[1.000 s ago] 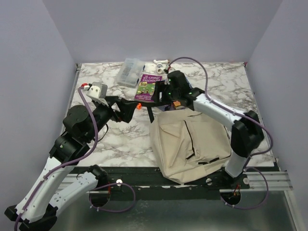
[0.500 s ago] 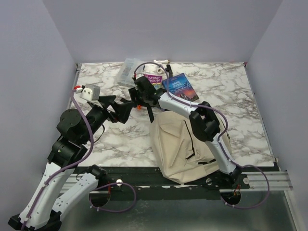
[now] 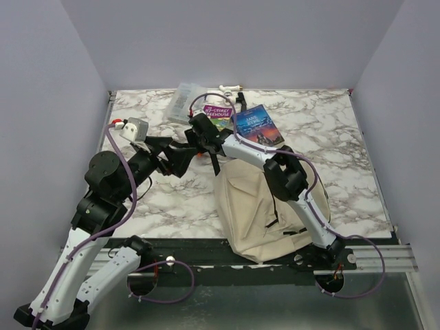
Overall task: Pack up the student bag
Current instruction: Pick up the stationery from the center of the board.
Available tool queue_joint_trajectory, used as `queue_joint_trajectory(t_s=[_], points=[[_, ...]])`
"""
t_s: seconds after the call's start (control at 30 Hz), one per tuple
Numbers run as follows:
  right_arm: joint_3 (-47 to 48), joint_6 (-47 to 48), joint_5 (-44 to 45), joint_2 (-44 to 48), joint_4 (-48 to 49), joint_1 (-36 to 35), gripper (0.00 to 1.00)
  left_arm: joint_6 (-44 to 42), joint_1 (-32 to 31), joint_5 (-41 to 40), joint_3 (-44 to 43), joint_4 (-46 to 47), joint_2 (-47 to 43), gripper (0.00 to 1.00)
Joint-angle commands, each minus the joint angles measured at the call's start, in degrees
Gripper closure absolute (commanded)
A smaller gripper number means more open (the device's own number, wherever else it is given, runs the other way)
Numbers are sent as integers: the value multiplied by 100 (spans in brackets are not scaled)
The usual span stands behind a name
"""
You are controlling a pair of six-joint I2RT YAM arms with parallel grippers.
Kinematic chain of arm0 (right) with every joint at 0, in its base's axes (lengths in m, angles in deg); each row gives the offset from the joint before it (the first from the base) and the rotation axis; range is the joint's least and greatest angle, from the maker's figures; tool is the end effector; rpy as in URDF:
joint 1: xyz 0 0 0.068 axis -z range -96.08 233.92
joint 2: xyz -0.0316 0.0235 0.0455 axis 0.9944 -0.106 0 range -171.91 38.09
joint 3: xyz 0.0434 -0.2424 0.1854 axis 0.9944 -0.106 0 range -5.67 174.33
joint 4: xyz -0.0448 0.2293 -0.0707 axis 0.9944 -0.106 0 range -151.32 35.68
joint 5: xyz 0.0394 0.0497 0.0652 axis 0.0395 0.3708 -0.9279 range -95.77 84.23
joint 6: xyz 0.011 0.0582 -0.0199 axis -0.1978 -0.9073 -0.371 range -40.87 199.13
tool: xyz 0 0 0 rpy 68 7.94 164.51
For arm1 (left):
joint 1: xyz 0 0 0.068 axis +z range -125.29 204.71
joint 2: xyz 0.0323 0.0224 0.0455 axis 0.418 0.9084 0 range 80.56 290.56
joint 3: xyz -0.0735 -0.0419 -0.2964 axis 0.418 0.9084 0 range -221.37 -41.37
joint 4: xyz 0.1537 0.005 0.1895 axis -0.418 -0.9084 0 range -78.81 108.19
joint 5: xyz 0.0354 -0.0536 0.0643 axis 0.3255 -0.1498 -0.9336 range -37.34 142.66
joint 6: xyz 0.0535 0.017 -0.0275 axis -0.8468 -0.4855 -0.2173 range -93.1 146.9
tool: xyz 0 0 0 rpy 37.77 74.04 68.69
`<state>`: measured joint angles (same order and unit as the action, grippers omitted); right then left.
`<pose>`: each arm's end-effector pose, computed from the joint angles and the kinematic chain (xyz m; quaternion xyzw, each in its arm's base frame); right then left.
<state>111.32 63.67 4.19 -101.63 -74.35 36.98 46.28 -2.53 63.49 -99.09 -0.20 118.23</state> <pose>0.3952 0.4109 0.1935 -0.2141 0.8880 0.1387 0.3826 0.0802 -0.0514 0.4345 0.1151 0.6874 -0.3430 0.6298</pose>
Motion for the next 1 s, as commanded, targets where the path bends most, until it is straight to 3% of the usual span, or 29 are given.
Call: queue_joint_trajectory(t_s=[0.0, 0.57, 0.67, 0.97], points=[[60, 135, 208, -142, -100, -143, 41, 83, 77, 317, 16, 106, 121, 2], [-392, 368, 439, -82, 226, -290, 51, 206, 337, 543, 50, 136, 413, 2], [-371, 351, 583, -71, 172, -290, 60, 215, 390, 552, 67, 138, 450, 2], [-898, 252, 645, 798, 277, -290, 71, 209, 504, 597, 76, 138, 629, 2]])
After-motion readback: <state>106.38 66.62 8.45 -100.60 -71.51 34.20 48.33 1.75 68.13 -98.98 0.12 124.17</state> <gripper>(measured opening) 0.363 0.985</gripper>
